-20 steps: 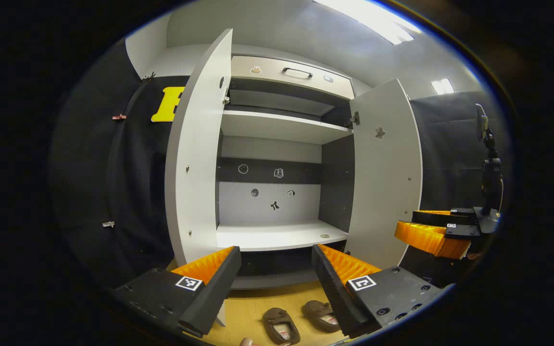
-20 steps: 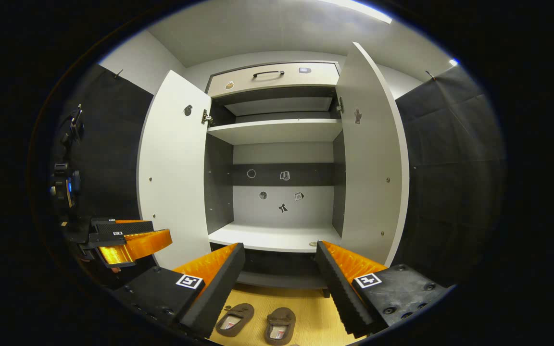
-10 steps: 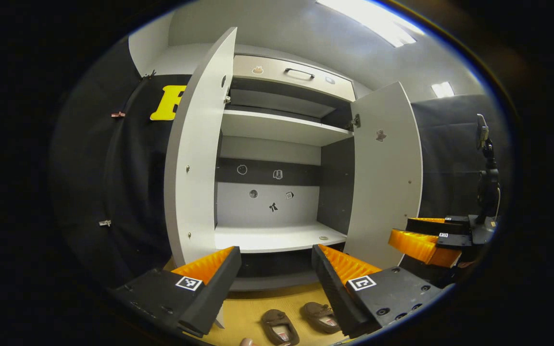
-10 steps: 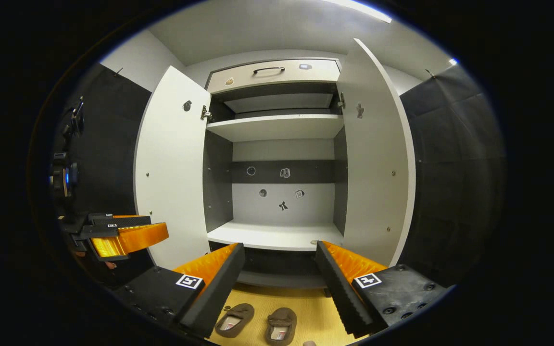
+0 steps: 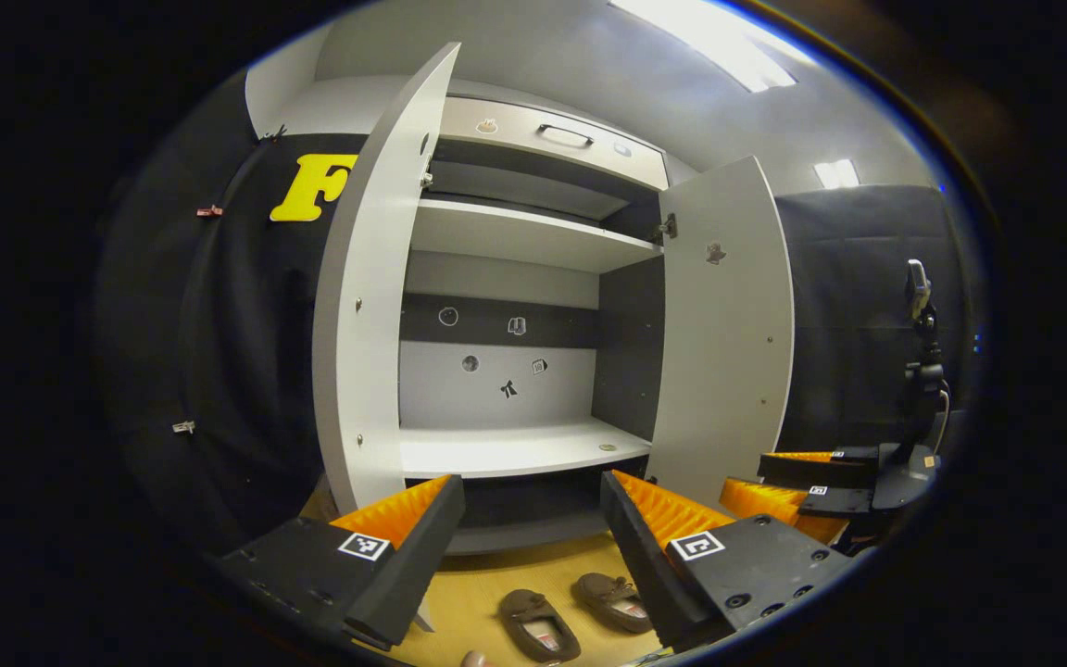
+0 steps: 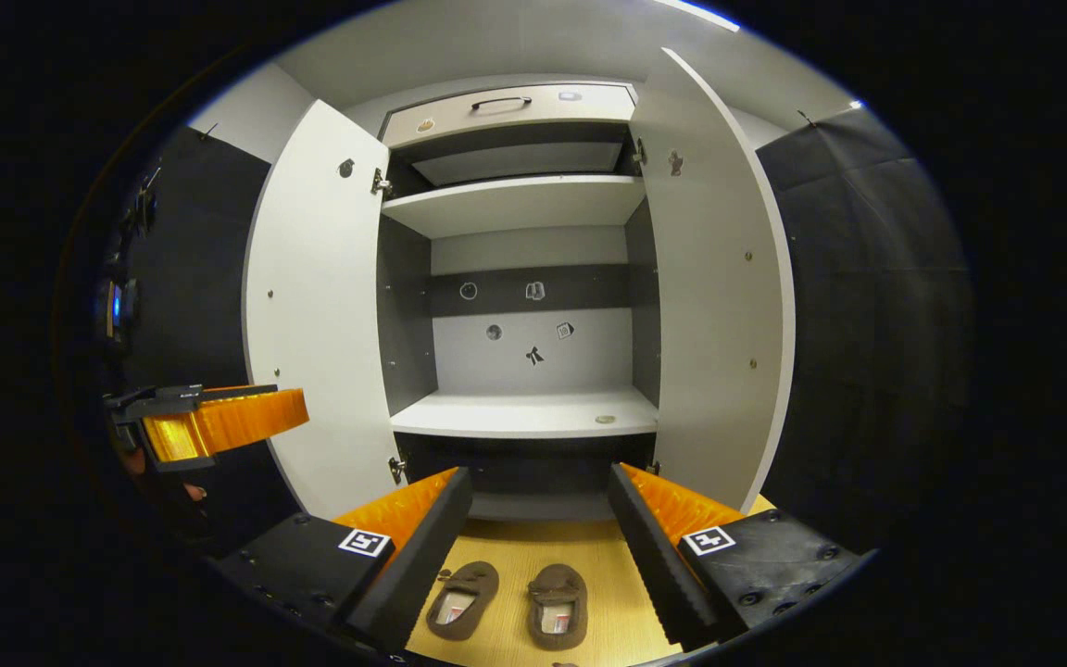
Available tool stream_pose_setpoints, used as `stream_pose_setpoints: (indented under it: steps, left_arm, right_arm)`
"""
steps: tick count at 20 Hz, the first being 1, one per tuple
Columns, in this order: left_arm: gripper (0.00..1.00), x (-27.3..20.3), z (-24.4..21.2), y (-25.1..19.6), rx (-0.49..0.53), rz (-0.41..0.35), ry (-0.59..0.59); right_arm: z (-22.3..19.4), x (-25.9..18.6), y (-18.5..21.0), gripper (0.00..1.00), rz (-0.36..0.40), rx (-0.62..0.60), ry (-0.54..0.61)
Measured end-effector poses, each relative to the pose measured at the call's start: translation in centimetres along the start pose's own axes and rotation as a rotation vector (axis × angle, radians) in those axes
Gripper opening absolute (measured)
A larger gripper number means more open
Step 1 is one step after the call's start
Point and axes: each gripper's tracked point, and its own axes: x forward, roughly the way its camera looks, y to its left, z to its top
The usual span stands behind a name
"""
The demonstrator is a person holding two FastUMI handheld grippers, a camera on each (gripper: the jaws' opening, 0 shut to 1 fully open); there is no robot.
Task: Grab one shoe with the right hand and put it into the shoe cabinet, grab the other shoe with the left hand and put it into the shoe cabinet; then close the right door with the right hand and the left door with the left hand.
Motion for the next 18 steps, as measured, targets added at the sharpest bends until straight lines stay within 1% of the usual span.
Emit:
stream_pose_setpoints:
  steps: [5,10,12,15,18]
  left_arm:
    - [0.94,1.1,-0.7,-0.6,-0.061,-0.051,-0.005]
    - [0.94,2.6,-0.3,-0.9,-0.045,-0.078,-0.043]
    - [0.94,3.4,-0.2,-0.6,-0.026,-0.073,-0.055]
    - [0.94,4.3,0.1,-0.3,0.004,-0.062,-0.082]
    - [0.94,4.9,0.2,-0.1,0.01,-0.052,-0.107]
  right_arm:
    - [-5.9,1.4,0.5,0.99,0.001,0.025,0.11]
    - [-13.7,2.7,0.1,0.99,-0.017,0.068,0.246]
    - [-16.6,3.2,0.4,0.99,-0.005,0.07,0.292]
    - [-20.9,4.2,0.8,0.96,0.009,0.096,0.36]
    - [-24.8,5.3,1.0,0.95,0.016,0.117,0.427]
